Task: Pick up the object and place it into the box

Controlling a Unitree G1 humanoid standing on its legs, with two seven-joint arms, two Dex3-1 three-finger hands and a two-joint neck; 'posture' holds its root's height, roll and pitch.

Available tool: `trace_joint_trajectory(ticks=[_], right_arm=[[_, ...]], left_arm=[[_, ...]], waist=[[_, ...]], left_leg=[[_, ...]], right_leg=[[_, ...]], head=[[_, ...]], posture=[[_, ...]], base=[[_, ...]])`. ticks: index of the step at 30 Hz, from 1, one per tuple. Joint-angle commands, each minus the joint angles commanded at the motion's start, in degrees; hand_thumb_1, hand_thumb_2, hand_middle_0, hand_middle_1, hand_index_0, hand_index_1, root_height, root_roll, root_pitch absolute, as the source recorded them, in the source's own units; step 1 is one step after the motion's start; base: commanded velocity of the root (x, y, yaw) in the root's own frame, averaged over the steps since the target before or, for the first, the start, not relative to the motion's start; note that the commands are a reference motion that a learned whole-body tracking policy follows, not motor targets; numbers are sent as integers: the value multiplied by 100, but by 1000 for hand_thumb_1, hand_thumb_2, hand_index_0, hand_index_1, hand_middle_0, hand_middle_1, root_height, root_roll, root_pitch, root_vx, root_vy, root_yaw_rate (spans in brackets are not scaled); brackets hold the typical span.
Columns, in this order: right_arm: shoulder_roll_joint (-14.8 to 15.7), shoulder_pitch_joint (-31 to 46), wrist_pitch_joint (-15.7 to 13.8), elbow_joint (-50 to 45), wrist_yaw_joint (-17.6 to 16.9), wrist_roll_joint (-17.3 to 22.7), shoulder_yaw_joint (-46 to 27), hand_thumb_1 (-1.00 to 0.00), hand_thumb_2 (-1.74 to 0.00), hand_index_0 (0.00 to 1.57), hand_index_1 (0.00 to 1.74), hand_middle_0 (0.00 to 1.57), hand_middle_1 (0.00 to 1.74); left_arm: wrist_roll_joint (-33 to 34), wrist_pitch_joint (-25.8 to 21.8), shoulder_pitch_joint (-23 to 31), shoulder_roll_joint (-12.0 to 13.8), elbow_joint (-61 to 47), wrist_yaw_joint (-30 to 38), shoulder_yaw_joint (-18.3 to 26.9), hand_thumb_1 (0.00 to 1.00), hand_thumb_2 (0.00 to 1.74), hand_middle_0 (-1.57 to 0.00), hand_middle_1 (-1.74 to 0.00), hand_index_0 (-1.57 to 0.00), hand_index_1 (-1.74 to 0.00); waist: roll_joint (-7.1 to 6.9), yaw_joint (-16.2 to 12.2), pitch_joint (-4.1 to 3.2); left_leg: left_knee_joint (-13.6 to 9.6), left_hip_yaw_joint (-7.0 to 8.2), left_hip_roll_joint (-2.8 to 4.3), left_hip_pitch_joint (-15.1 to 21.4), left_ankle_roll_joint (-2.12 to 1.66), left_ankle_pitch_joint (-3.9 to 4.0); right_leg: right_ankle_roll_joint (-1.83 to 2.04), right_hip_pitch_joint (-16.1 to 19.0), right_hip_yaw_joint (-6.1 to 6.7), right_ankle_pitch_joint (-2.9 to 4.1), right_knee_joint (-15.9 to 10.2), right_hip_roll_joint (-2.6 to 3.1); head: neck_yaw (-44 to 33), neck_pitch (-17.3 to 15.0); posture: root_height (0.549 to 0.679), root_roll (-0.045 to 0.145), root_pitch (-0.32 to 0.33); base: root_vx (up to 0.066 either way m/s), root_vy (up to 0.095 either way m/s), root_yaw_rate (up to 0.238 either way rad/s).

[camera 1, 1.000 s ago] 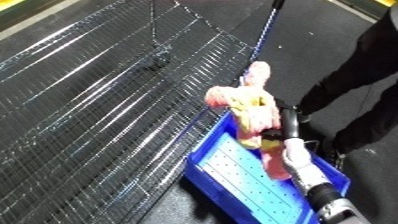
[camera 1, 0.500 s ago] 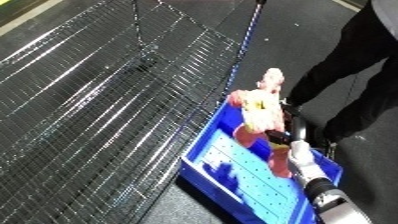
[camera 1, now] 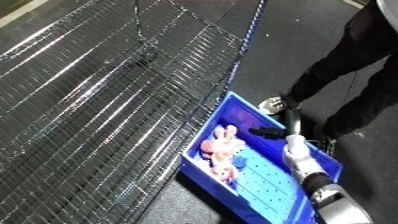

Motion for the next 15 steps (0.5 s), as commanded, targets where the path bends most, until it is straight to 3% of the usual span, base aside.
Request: trace_joint_trajectory(ticks=[8,15], right_arm=[[188,-68,-34,-954,232,-128,375,0,0,0,0,0,0],[263,10,11,-2060,454,-501,661,0,0,0,0,0,0]], left_arm=[[-103,23,119,-129,7,37,125,1000,1740,-1570,-1740,-1570,-1740],[-103,130,272,-223,3,29,247,1000,1740,-1570,-1740,-1570,-1740]], waist=[[-68,75,15],[-138,176,31]], left_leg=[[-12,3,3,11,-1,9],[0,-21,13,3,3,21]], right_leg=[[4,16,-6,5,11,25],[1,39,-34,-14,40,44]], head=[[-82,16],[-467,13]], posture=[[651,63,-182],[650,56,-185]], base=[[3,5,11],[-1,3,46]])
